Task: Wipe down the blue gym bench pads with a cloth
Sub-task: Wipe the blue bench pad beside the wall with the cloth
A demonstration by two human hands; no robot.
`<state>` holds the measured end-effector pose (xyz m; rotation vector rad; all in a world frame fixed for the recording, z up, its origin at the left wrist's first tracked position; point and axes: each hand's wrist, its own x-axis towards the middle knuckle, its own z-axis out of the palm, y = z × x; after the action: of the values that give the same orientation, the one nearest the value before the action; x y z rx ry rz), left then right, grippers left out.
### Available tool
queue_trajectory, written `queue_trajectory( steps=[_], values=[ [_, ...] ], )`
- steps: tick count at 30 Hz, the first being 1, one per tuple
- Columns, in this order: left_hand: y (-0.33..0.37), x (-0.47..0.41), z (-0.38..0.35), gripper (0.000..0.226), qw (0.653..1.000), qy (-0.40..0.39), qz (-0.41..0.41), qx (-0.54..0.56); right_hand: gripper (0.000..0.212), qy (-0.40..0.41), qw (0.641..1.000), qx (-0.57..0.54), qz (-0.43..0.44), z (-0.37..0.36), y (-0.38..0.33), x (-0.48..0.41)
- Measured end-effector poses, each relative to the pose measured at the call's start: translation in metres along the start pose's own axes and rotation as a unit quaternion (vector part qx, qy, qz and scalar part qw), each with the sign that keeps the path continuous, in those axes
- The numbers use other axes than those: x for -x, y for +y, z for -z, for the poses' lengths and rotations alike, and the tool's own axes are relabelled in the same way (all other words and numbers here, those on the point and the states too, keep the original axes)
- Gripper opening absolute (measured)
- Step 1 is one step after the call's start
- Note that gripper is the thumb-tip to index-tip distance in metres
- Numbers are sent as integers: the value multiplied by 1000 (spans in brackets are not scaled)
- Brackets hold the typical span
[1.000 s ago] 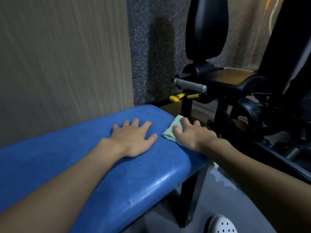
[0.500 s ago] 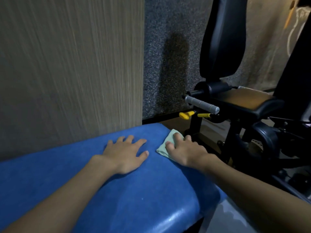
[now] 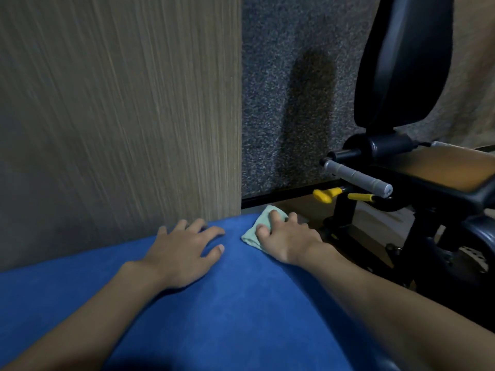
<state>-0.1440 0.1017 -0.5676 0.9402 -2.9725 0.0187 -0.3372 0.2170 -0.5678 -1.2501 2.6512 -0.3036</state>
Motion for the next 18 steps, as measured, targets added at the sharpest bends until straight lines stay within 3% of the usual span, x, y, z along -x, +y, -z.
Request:
queue_trajectory(
  steps=[4, 11, 18],
  values=[
    [-16, -3, -4, 78, 999, 41, -15, 21, 63, -21, 999, 8, 24, 3, -10, -28],
    [-36, -1, -7, 78, 996, 76, 26, 37, 61, -1, 983, 130, 128, -6, -32, -10],
    [-50, 11, -12, 83, 995, 77, 58, 12, 58, 48, 966, 140, 212, -8, -31, 11]
  ],
)
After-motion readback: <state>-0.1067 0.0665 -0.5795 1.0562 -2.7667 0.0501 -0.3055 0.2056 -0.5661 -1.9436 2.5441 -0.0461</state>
